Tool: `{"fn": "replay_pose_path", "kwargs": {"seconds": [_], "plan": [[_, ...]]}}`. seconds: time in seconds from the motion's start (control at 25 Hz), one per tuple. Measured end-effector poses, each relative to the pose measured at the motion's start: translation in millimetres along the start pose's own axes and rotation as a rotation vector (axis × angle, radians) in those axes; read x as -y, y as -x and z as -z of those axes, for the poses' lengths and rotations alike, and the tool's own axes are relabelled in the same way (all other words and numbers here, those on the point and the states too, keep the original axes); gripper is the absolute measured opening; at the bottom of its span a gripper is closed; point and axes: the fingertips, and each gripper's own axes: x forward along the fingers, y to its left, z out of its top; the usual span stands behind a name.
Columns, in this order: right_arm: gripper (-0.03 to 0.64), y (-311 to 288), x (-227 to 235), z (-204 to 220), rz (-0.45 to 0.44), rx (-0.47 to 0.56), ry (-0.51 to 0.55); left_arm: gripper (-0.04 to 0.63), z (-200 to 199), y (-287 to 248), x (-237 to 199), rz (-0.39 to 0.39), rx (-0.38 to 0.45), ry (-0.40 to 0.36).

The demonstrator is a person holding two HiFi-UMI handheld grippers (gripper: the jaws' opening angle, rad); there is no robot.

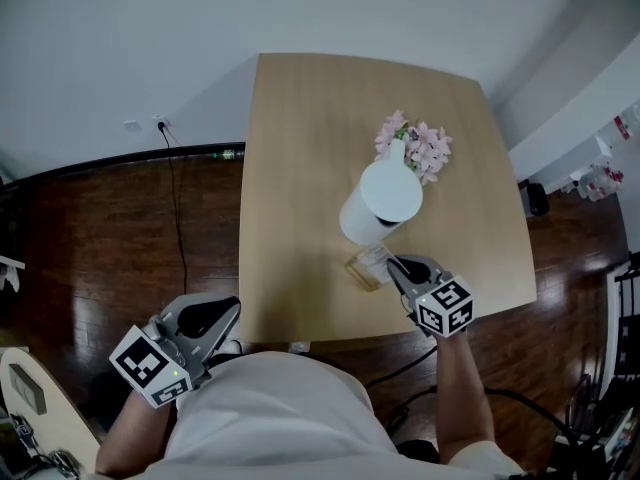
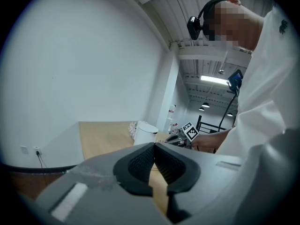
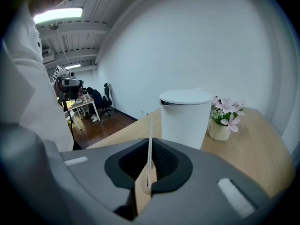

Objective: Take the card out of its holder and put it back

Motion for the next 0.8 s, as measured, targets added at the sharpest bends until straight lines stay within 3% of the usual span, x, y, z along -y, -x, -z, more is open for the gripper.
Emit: {"fn": "replay_pose_path", "kwargs": {"seconds": [0.8], "plan": [[0.021,-29,4,48,-0.035,-0.042,-0.004,0.002,3,-3,0,-0.001,-0.040,0.001]]}}
